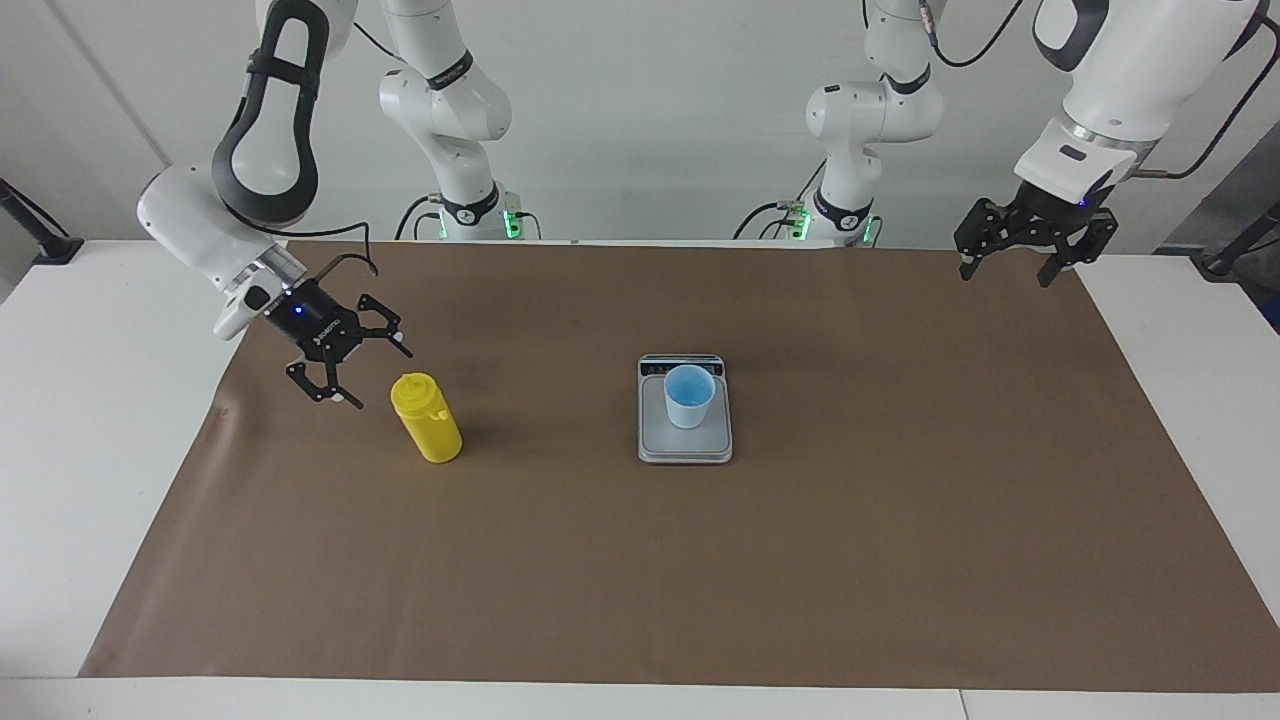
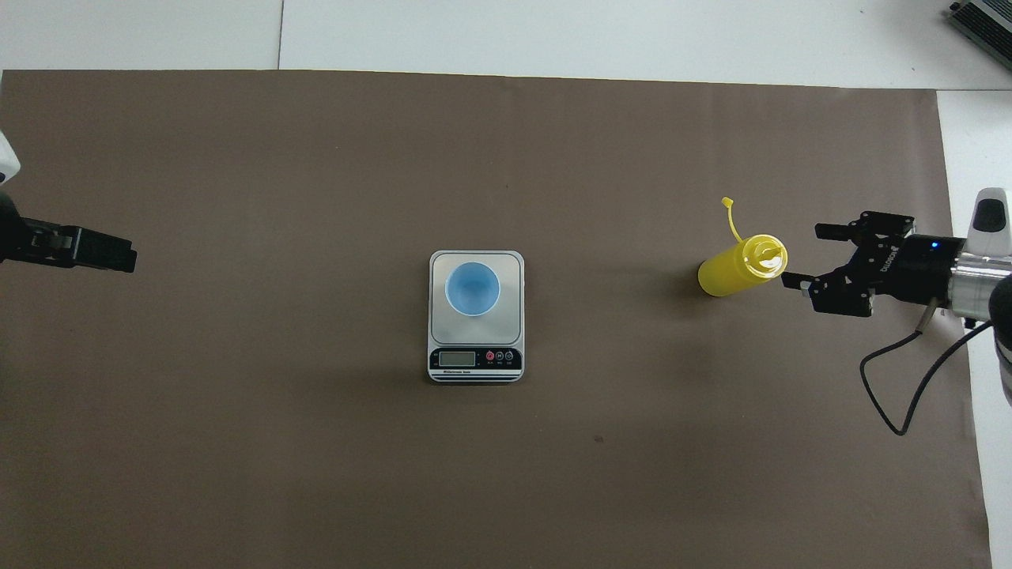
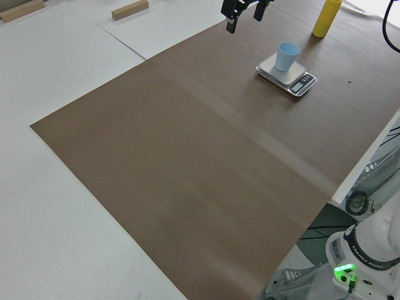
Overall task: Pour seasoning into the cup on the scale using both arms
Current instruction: 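Reach the right gripper to the yellow bottle and grasp it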
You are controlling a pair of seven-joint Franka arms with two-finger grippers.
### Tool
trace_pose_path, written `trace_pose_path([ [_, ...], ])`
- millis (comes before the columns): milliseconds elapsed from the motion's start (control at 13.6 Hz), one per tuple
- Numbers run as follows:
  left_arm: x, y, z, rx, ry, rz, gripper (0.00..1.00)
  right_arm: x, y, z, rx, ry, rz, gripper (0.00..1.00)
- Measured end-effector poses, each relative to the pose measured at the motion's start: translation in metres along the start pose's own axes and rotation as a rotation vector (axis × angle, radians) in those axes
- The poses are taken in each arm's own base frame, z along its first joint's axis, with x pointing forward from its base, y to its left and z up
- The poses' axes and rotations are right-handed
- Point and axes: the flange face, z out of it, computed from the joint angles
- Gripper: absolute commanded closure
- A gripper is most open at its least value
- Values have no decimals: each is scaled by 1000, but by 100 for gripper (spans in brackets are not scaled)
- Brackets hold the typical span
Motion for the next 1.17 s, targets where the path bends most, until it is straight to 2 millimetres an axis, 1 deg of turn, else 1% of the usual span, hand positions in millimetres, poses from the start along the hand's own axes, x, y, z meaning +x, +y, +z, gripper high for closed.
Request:
trace_pose_path([
  [147,0,0,1,0,-2,0,0,-23,-1,13,0,34,-20,0],
  [220,0,0,1,0,-3,0,0,-31,-2,18,5,43,-29,0],
  [366,0,0,1,0,-3,0,0,-41,-4,28,10,87,-29,0],
  [513,0,0,1,0,-4,0,0,-53,-2,42,11,137,-37,0],
  [660,-1,0,1,-1,-8,0,0,-69,4,59,10,175,-52,0],
  [880,-3,0,-1,-2,-25,1,0,-103,13,93,-1,237,-79,0],
  [953,-4,0,-1,-2,-25,2,0,-107,14,100,2,245,-88,0],
  [1026,-4,0,-2,-2,-25,4,0,-106,14,104,9,247,-95,0],
  [1173,-4,0,-2,-2,-25,4,0,-97,14,106,12,251,-112,0],
])
